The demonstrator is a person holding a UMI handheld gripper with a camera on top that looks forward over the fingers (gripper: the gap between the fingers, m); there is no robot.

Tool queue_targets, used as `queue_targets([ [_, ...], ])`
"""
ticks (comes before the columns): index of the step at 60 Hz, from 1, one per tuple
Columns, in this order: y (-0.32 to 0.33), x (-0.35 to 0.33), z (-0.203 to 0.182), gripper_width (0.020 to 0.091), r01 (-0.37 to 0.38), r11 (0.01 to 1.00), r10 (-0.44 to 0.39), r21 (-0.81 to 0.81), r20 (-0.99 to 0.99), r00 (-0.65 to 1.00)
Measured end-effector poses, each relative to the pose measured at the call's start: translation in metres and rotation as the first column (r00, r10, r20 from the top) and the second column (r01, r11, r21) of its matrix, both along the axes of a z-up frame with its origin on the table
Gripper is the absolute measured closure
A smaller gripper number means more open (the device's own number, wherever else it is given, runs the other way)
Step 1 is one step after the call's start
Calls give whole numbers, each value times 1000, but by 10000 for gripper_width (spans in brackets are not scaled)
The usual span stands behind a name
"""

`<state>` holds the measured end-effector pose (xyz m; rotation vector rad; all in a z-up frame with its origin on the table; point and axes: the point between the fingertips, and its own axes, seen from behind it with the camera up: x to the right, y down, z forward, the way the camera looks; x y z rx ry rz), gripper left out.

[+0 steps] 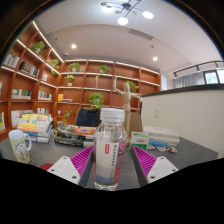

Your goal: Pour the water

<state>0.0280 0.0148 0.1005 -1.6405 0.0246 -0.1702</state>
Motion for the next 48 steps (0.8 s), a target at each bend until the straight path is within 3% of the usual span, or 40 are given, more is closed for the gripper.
queue_targets([
  [4,6,-9,-4,473,-38,999,37,-8,-22,999],
  [5,7,-12,-5,579,-49,999,49,-7,-32,998],
  [20,8,-14,-2,781,-44,999,45,24,-42,998],
  [34,17,-28,9,781,-74,997,74,-1,66,995],
  [42,13,-69,32,783,-120,993,115,-12,386,915],
  [48,16,-112,39,783,-150,988,140,-44,672,727],
])
